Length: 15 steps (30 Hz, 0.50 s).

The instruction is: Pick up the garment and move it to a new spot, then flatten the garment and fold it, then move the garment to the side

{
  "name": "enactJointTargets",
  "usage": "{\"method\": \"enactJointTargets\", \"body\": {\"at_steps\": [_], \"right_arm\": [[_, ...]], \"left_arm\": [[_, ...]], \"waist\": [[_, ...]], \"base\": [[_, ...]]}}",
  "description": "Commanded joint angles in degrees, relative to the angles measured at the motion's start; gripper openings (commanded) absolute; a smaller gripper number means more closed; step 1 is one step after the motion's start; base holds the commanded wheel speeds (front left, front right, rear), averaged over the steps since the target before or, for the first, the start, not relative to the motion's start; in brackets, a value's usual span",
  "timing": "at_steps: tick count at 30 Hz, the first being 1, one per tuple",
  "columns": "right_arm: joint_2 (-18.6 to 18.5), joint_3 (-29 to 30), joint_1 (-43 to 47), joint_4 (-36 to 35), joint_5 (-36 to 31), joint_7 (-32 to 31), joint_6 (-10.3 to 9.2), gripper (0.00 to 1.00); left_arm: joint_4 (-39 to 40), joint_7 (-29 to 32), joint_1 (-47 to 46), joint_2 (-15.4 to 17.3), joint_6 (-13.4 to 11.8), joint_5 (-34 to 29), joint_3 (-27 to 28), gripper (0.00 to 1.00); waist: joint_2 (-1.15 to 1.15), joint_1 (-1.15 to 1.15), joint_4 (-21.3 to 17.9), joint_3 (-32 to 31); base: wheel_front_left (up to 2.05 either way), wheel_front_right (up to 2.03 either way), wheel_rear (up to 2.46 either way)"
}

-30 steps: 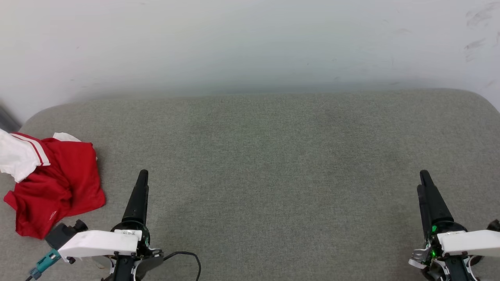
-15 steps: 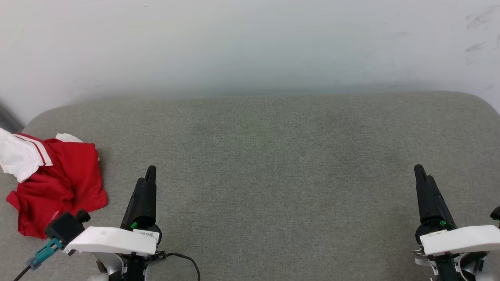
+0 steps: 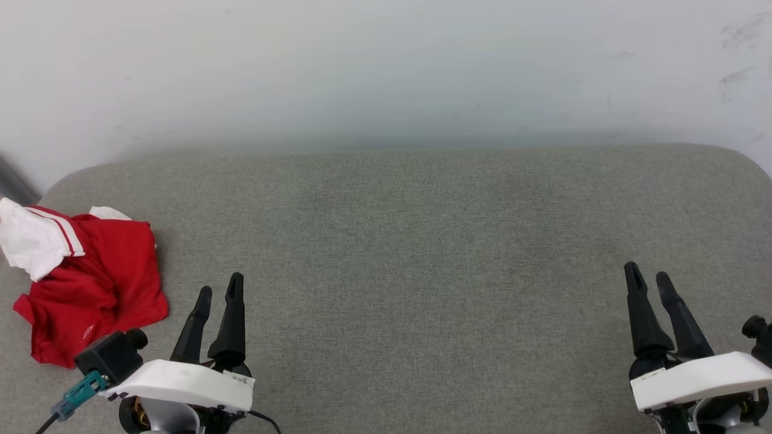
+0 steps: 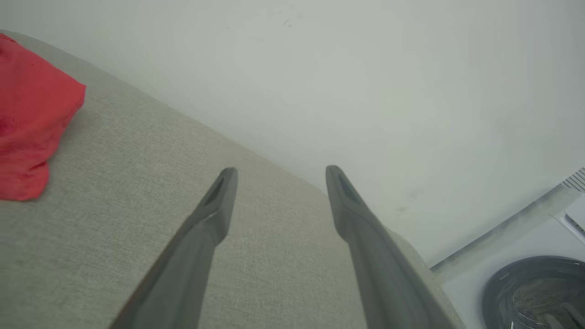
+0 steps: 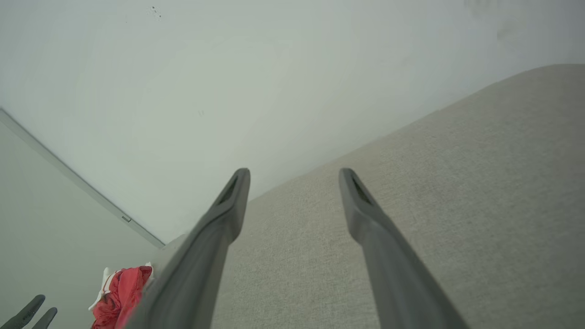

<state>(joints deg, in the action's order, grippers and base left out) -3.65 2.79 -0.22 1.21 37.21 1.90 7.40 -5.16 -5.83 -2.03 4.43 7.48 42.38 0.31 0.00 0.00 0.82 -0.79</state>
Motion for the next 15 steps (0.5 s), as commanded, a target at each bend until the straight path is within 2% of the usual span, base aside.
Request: {"method": "enactJointTargets", "body": {"at_steps": [1, 15], "right_arm": [[-0.46, -0.08, 0.01, -1.03, -1.42, -0.07, 0.11, 1.0], [-0.25, -0.4, 1.32, -3.41, -12.88, 0.31, 0.12, 1.0]], "left_arm": [[0.66, -0.44, -0.23, 0.36, -0.15, -1.42, 0.13, 1.0], [1.43, -2.7, 0.13, 1.04, -0.82, -13.4, -0.21, 1.0]], "waist": [[0.0, 0.0, 0.01, -0.01], [0.0, 0.0, 0.45, -0.21]], "base": [[0.0, 0.0, 0.0], [0.0, 0.0, 0.0]]}}
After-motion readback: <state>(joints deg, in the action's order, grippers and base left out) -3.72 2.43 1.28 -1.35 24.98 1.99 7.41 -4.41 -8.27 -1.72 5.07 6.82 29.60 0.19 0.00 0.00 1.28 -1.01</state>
